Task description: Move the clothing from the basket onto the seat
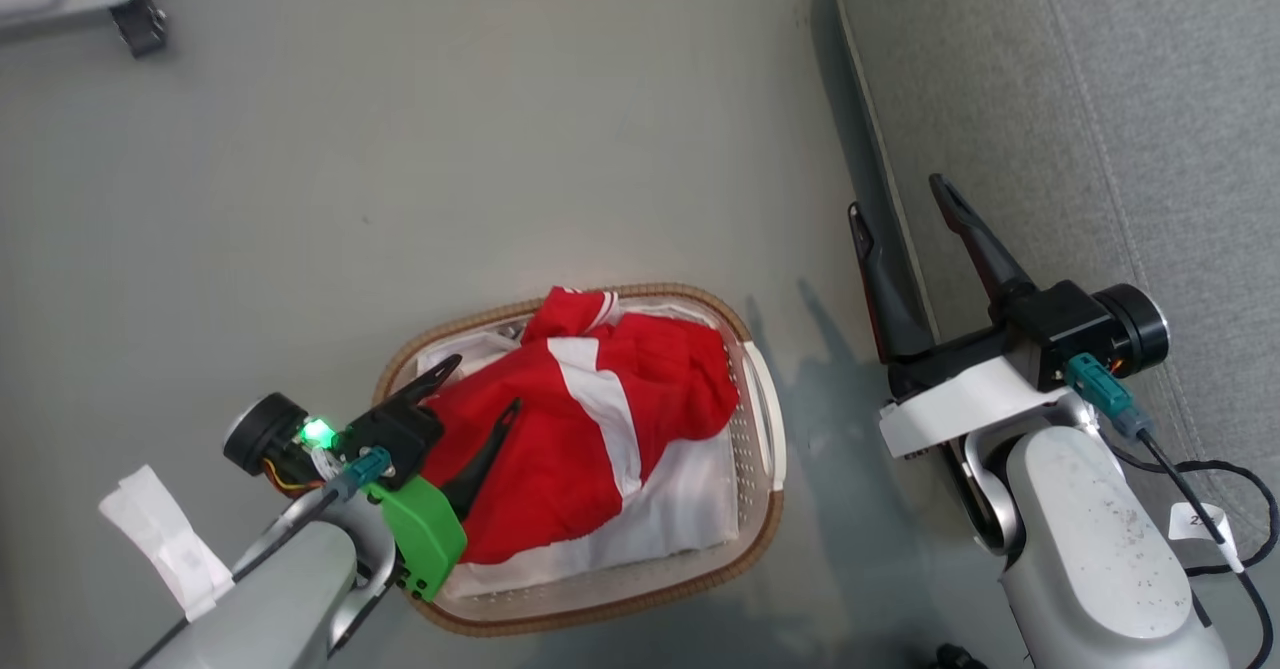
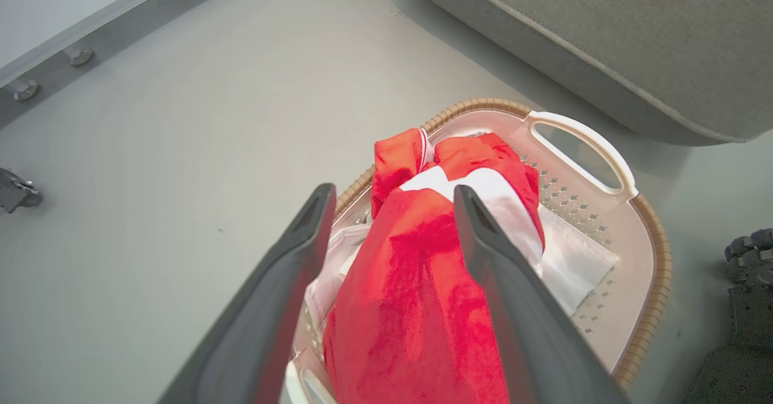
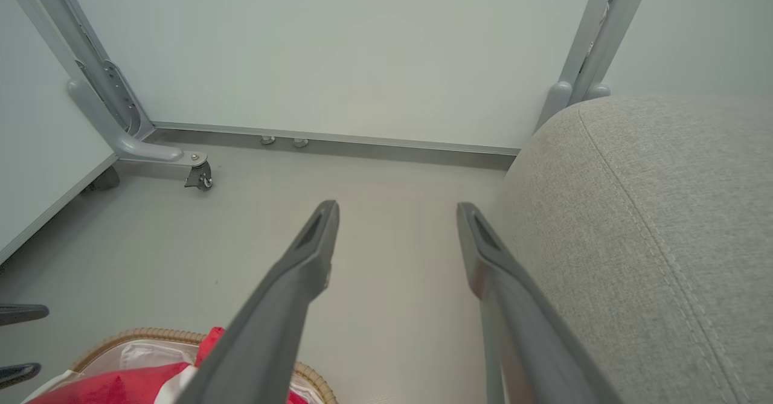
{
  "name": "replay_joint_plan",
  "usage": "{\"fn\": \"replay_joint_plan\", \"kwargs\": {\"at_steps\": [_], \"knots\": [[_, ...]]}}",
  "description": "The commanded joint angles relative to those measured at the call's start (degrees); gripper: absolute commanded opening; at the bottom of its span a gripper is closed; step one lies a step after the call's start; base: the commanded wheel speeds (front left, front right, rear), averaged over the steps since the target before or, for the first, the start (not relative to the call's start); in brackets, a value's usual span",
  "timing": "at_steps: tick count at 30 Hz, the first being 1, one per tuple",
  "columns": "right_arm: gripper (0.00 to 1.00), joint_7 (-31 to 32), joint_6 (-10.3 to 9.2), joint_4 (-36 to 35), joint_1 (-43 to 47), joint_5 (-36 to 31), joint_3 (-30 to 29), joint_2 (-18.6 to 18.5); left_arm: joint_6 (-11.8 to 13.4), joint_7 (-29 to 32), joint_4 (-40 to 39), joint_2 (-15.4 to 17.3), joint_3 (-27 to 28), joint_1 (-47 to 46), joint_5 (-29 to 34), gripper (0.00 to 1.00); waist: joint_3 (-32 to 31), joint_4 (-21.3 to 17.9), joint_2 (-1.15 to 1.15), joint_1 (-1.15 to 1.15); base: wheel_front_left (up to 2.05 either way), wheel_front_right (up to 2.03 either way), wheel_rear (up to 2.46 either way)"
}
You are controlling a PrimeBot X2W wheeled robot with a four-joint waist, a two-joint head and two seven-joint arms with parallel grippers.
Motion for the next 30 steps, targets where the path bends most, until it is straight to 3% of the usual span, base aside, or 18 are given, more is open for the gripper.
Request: {"fn": "replay_joint_plan", "kwargs": {"at_steps": [1, 11, 22, 30], "knots": [[1.0, -0.25, -0.04, -0.63, -0.92, 0.55, -0.17, -0.19, -0.15, -0.05, 0.88, 1.17, -1.75, -2.55, -0.88, 1.0, 6.25, -2.62, 0.0, -0.01, 0.0, 0.0, 0.0], [1.0, -0.25, -0.04, -2.58, -1.07, 0.94, 0.71, -0.19, -0.09, -0.05, 9.39, 3.32, -12.82, -10.58, -5.78, 1.0, 12.13, -4.54, 0.0, -0.01, 0.0, 0.0, 0.0], [1.0, -0.25, -0.04, -3.74, -0.59, 1.94, 2.19, -0.18, -0.09, -0.04, 16.34, 2.74, -22.03, -16.34, -9.19, 1.0, 16.96, -5.93, 0.0, -0.01, 0.0, 0.0, 0.0], [1.0, -0.25, -0.04, -4.21, -1.14, 3.0, 3.42, -0.17, -0.09, -0.05, 18.1, 1.23, -24.22, -16.87, -10.21, 1.0, 18.52, -6.74, 0.0, -0.01, 0.0, 0.0, 0.0]]}}
